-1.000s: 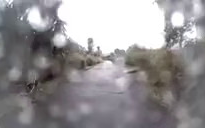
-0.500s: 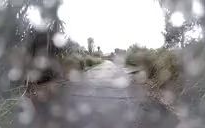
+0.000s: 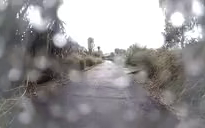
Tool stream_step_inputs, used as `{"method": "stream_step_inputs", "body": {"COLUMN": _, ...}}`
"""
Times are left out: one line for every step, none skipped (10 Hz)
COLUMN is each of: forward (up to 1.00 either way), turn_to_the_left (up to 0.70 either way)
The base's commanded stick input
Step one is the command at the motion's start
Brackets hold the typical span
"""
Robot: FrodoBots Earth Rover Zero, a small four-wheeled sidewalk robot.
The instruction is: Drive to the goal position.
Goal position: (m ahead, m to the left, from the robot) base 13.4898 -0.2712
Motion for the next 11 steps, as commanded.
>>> {"method": "stream_step_inputs", "body": {"forward": 1.0, "turn_to_the_left": 0.0}}
{"method": "stream_step_inputs", "body": {"forward": 1.0, "turn_to_the_left": 0.0}}
{"method": "stream_step_inputs", "body": {"forward": 1.0, "turn_to_the_left": 0.0}}
{"method": "stream_step_inputs", "body": {"forward": 1.0, "turn_to_the_left": 0.0}}
{"method": "stream_step_inputs", "body": {"forward": 1.0, "turn_to_the_left": 0.0}}
{"method": "stream_step_inputs", "body": {"forward": 1.0, "turn_to_the_left": 0.0}}
{"method": "stream_step_inputs", "body": {"forward": 1.0, "turn_to_the_left": 0.0}}
{"method": "stream_step_inputs", "body": {"forward": 1.0, "turn_to_the_left": 0.0}}
{"method": "stream_step_inputs", "body": {"forward": 1.0, "turn_to_the_left": 0.0}}
{"method": "stream_step_inputs", "body": {"forward": 1.0, "turn_to_the_left": 0.0}}
{"method": "stream_step_inputs", "body": {"forward": 1.0, "turn_to_the_left": 0.0}}
